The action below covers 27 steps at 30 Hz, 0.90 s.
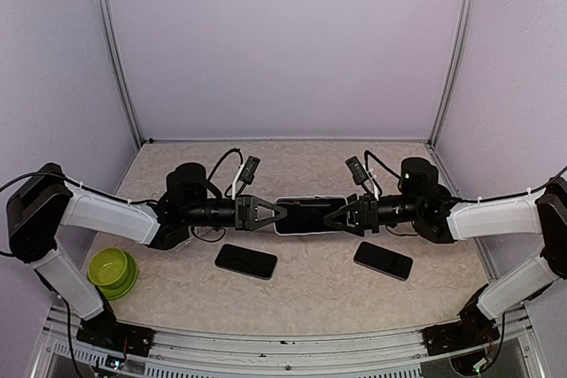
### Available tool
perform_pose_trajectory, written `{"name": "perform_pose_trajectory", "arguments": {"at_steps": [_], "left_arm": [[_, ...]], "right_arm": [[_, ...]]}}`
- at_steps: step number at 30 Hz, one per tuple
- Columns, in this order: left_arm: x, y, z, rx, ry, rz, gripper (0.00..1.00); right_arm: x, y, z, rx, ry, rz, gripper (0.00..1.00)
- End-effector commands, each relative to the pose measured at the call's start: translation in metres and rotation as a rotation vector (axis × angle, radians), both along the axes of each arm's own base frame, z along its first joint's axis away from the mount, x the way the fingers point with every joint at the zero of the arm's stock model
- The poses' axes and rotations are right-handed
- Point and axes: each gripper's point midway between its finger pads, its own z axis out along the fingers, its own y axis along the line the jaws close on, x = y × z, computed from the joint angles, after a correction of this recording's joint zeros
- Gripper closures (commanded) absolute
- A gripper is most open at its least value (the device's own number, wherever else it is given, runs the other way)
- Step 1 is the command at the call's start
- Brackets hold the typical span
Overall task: Put the phone into the phone case
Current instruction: Pass from the right arm to the left, then pass from the left arm to the right
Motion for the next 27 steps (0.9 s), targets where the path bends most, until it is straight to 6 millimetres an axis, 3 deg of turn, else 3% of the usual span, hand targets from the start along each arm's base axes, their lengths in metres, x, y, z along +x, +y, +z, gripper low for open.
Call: {"name": "perform_pose_trajectory", "arguments": {"at_steps": [1,7,13,23,27], "left_arm": [[0.013,0.013,0.043,-0.119,-0.090,0.090,1.00],[0.013,0.022,0.045,-0.150,-0.087,0.137,1.00],[0.011,0.027,0.044,-0.182,-0.078,0.155,1.00],[0.011,0.025,0.039,-0.172,-0.067,0.155,1.00],[0.011,0.023,0.037,-0.164,-0.065,0.150,0.85]], "right_arm": [[0.013,-0.001,0.000,0.018,0.037,-0.063,0.23],[0.021,0.000,-0.002,0.072,0.126,-0.103,0.36],[0.027,0.003,0.002,0.131,0.192,-0.113,0.55],[0.027,0.005,0.017,0.220,0.232,-0.096,0.99],[0.028,0.005,0.017,0.207,0.230,-0.099,1.00]]}}
